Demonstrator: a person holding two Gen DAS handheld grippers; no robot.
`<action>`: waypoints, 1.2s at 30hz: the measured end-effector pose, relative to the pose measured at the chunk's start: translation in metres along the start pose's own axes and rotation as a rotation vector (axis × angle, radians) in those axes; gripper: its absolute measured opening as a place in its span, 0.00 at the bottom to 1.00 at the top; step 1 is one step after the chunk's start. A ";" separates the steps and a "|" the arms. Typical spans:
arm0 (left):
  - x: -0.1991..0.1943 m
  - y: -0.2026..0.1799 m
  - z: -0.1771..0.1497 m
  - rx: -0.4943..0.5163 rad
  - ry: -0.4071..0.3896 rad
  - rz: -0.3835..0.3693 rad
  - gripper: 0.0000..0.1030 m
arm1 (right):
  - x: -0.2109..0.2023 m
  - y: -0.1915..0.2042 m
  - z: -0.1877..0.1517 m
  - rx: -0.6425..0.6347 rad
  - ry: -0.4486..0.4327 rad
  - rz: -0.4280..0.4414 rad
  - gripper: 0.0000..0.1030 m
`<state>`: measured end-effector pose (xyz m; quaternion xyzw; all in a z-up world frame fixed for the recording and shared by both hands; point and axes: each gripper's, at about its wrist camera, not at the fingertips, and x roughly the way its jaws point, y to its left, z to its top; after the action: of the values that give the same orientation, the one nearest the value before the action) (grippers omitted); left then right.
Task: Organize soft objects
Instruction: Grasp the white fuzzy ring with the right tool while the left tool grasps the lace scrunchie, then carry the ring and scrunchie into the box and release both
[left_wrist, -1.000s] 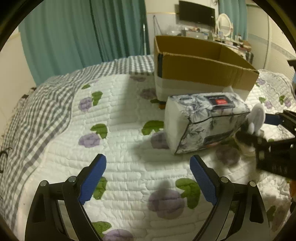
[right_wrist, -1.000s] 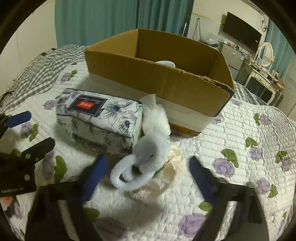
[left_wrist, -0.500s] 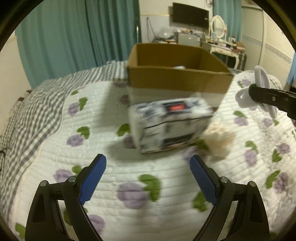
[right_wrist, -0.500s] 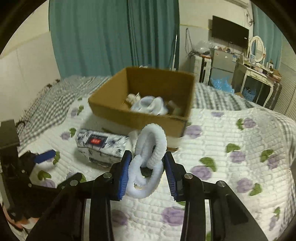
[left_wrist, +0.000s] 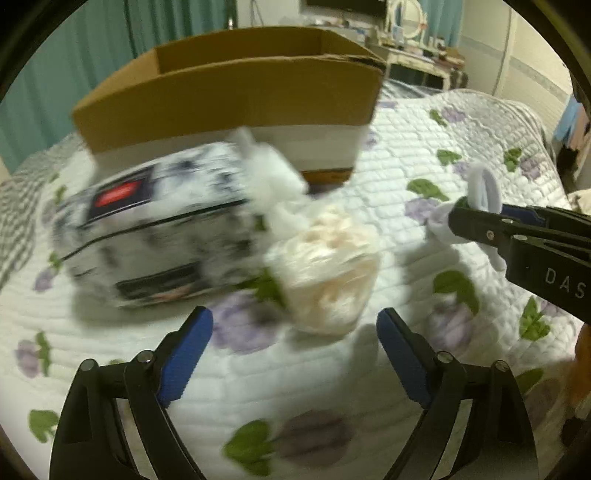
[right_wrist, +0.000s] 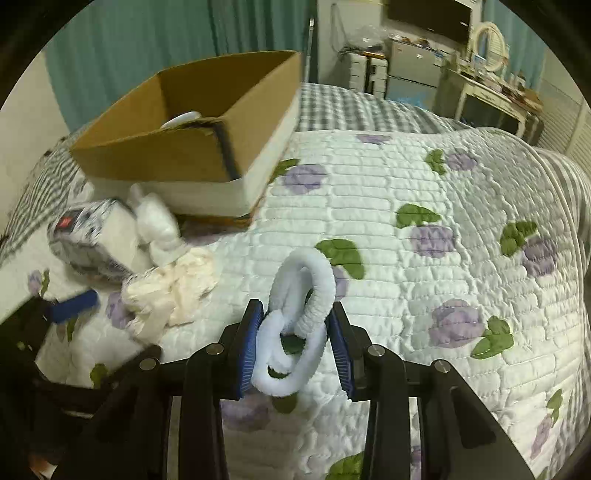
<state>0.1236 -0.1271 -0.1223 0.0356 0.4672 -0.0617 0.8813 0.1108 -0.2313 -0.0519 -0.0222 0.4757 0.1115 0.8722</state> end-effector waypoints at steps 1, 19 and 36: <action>0.001 -0.006 0.002 0.008 -0.004 -0.006 0.78 | 0.000 -0.003 0.000 0.008 -0.005 -0.002 0.34; -0.046 0.007 -0.008 0.014 -0.044 -0.133 0.31 | -0.049 -0.006 -0.010 0.054 -0.137 0.052 0.32; -0.174 0.071 0.022 0.053 -0.317 -0.067 0.31 | -0.161 0.055 0.021 -0.035 -0.301 0.106 0.32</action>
<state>0.0545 -0.0459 0.0346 0.0330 0.3214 -0.1080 0.9402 0.0322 -0.2031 0.0981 0.0047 0.3381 0.1676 0.9261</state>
